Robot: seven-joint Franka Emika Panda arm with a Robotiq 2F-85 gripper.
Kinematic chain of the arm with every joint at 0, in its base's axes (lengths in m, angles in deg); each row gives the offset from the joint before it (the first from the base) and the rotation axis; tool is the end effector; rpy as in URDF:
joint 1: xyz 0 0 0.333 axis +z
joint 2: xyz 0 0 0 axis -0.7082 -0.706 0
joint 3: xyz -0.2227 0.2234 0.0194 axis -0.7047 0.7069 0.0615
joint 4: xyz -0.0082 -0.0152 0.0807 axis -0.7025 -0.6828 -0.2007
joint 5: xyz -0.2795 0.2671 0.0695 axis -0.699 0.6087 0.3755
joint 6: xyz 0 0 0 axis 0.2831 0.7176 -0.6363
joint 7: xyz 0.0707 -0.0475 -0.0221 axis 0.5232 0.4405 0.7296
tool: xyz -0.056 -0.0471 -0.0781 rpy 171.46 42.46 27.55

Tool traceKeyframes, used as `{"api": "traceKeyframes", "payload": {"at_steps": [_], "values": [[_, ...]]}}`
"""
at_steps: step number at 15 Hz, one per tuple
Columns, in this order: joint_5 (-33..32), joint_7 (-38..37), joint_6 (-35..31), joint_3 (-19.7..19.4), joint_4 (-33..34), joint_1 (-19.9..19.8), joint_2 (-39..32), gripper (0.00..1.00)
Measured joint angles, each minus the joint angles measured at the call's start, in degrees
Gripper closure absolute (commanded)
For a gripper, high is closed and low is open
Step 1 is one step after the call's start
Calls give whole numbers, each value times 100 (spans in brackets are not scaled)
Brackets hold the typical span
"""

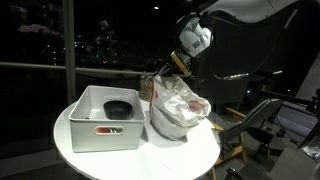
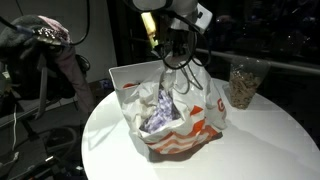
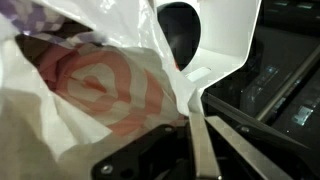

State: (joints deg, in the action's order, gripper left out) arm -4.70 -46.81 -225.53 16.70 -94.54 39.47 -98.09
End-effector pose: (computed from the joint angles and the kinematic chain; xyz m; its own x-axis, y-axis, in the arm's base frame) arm 0.6233 -0.0175 0.4000 0.8321 -0.5062 0.2267 -0.2810 -0.7373 -0.6144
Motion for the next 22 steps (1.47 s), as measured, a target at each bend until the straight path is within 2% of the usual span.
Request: {"api": "traceKeyframes", "payload": {"at_steps": [5,6,7,9,12,18,22], "values": [[-137,-5,24,-9,-7,173,-167,100],[-186,-7,23,-8,-7,214,-240,95],[-252,-12,21,-9,-7,248,-300,72],[-398,-35,23,-10,-9,290,-368,70],[-1216,-498,239,-103,-50,359,-340,49],[-3648,-2523,1000,-460,-85,616,-86,3],[-4400,-3145,1748,-470,42,786,243,0]]}}
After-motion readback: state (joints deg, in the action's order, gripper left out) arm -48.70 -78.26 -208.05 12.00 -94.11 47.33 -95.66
